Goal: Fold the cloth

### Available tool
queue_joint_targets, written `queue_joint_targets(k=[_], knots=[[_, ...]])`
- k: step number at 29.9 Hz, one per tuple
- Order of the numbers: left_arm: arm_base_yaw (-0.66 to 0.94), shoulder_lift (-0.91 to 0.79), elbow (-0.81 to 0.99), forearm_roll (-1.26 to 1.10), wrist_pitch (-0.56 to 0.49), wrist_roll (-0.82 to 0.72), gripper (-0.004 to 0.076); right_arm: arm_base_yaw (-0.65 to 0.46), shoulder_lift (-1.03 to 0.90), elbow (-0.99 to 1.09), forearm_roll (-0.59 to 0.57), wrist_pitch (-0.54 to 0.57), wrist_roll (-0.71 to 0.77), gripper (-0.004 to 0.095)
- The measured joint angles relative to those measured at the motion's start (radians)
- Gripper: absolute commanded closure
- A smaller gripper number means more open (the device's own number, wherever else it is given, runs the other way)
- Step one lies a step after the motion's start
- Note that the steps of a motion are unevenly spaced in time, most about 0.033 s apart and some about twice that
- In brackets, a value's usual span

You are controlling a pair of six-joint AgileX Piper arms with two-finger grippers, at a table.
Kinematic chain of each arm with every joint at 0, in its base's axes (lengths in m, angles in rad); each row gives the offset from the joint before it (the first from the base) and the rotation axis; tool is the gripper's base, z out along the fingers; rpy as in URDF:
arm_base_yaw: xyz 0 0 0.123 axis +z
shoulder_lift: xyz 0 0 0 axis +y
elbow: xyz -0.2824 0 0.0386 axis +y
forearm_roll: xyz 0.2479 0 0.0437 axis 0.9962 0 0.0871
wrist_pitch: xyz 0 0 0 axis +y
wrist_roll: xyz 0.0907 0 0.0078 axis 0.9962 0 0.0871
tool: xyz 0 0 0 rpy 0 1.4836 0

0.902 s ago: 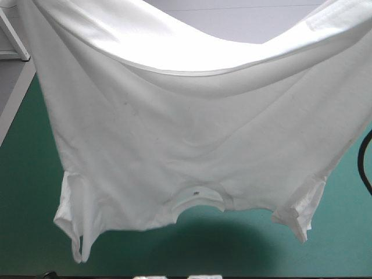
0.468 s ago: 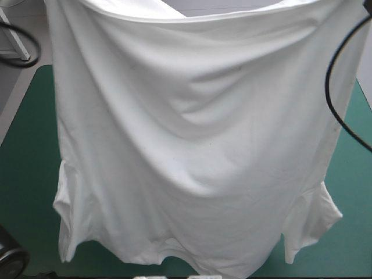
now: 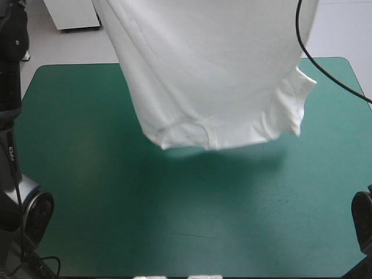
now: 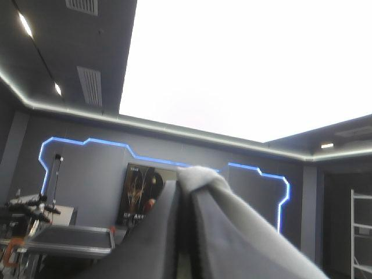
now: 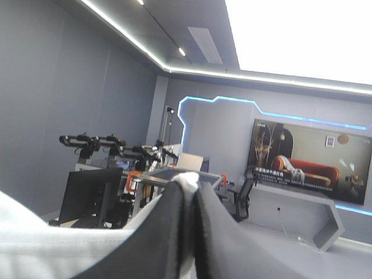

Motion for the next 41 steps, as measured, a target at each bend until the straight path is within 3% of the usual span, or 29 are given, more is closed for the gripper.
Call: queue_joint_targets(k=[4, 8, 13, 20, 25, 41], knots=[[0.008, -0.002, -0.002, -0.034, -0.050, 0.038, 0.0733, 0.032, 0.003, 0.000, -0.023, -0.018, -0.011, 0.0919], [0.008, 0.002, -0.002, -0.036, 0.022, 0.055, 0.0733, 0.033, 0.013, 0.000, -0.072, 0.038, 0.008, 0.0919], [0.008, 0.044, -0.004, -0.034, 0.238, 0.118, 0.0733, 0.034, 0.044, 0.000, -0.169, 0.196, 0.138, 0.0921], [0.008, 0.207, -0.003, 0.025, 0.637, 0.133, 0.0733, 0.034, 0.226, 0.009, -0.262, 0.542, 0.296, 0.0921], [0.008, 0.348, 0.000, 0.014, 0.760, 0.133, 0.0733, 0.034, 0.381, 0.019, -0.265, 0.683, 0.330, 0.0921], [0.023, 0.556, 0.001, -0.055, 0.973, 0.111, 0.0733, 0.034, 0.570, 0.053, -0.277, 0.698, 0.371, 0.0921]])
